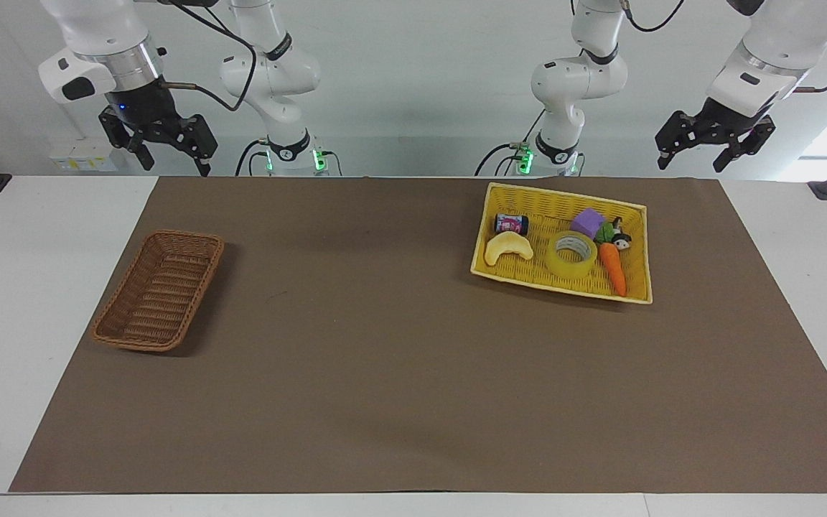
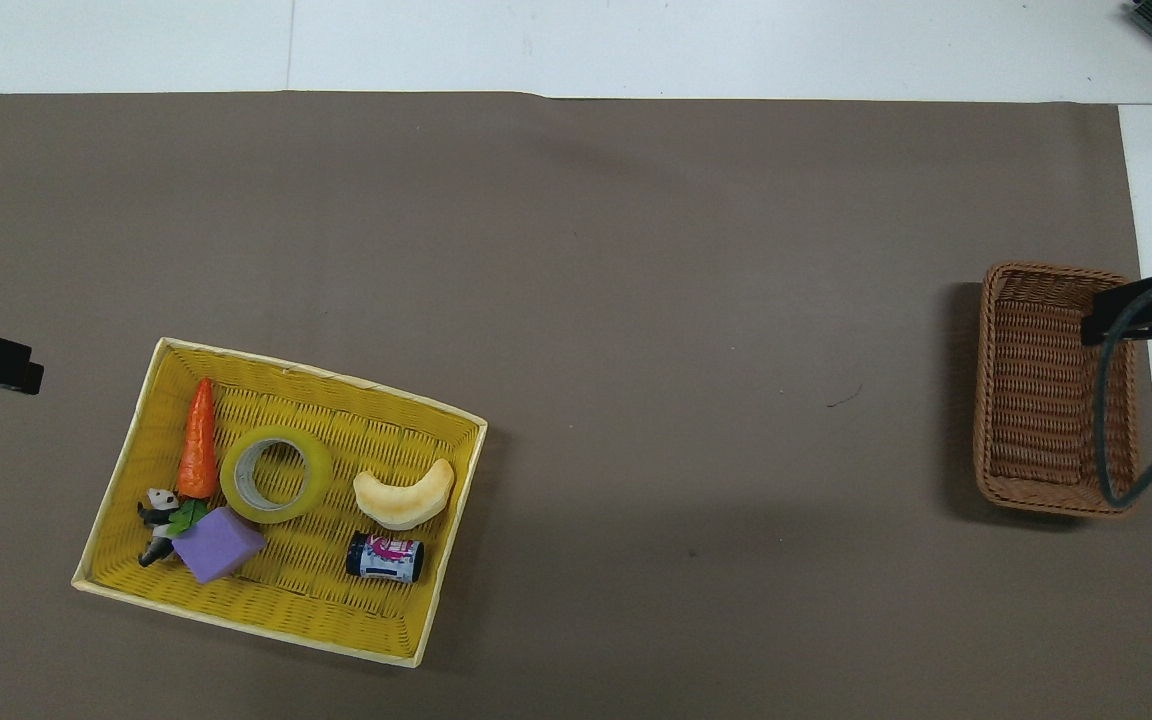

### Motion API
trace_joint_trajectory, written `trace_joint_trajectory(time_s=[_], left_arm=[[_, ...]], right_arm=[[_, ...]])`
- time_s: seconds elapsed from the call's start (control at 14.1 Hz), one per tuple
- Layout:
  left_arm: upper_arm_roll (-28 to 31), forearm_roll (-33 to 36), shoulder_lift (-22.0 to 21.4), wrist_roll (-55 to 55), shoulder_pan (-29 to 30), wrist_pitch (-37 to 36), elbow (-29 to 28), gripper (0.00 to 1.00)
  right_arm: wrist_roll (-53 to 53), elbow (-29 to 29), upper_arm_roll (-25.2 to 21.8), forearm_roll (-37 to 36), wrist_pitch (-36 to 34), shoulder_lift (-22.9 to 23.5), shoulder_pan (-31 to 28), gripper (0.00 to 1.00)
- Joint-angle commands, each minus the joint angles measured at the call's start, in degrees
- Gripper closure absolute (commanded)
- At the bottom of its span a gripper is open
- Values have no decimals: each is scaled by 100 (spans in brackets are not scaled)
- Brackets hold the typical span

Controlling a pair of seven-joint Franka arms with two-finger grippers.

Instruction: Move tape to another basket

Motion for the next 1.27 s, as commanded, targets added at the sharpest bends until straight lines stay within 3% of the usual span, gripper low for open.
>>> trace_joint_trajectory(time_s=[0.0, 1.2], left_arm=[[-7, 54, 27, 199, -26, -98, 122, 0], [55, 45, 0, 120, 53, -72, 33, 0]], right_arm=[[-130, -184, 32, 77, -24, -154, -34, 0], [-104, -157, 14, 201, -87, -154, -96, 0]])
